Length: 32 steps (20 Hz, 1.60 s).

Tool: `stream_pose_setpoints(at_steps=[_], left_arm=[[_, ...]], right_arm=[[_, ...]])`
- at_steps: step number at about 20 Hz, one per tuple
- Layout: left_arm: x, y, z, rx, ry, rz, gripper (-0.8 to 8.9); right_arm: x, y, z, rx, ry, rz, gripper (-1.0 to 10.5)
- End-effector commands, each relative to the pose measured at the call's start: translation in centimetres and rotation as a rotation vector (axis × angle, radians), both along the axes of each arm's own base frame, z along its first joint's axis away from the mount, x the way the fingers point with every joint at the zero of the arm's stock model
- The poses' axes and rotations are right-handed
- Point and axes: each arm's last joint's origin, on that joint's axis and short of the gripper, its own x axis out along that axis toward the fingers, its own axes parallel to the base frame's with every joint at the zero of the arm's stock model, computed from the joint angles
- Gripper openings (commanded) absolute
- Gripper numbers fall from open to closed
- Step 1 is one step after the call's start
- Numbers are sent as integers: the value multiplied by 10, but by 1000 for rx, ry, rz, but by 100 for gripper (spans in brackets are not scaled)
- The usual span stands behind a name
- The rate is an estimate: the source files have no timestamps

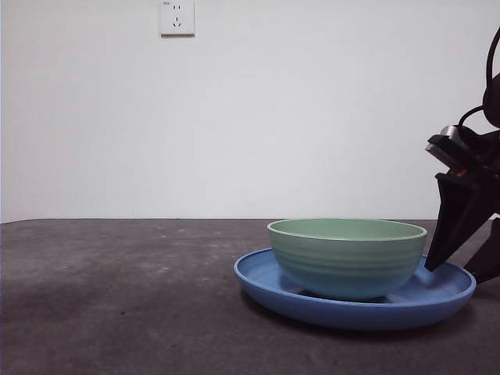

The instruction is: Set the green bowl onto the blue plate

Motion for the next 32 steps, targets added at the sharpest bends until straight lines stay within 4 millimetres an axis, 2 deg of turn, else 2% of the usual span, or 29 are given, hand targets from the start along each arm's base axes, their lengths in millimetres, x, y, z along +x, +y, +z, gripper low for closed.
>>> stream_pose_setpoints(at_steps=[1, 9, 13, 16, 19, 22, 25, 28, 32], left_arm=[[0, -1, 2, -9, -7, -5, 594], [0, -1, 2, -10, -9, -5, 594], [0, -1, 2, -10, -8, -4, 594], [0, -1, 2, -10, -8, -5, 594], [0, -1, 2, -9, -8, -5, 594], [0, -1, 2, -10, -9, -5, 594], [0, -1, 2, -10, -9, -5, 594], [0, -1, 2, -10, -9, -5, 594], [0, -1, 2, -9, -9, -5, 595]], right_arm=[[5, 0, -3, -1, -9, 9, 117], [5, 0, -7, -3, 21, -4, 11], [7, 0, -8, -2, 24, -12, 11], [11, 1, 0, -2, 22, -22, 11], [20, 6, 16, -45, 22, -17, 11], [27, 18, 32, -38, 6, 7, 11], [30, 36, 40, -22, -17, 28, 11], [31, 55, 39, 5, -28, 34, 11], [32, 83, 25, 19, -11, 82, 11]])
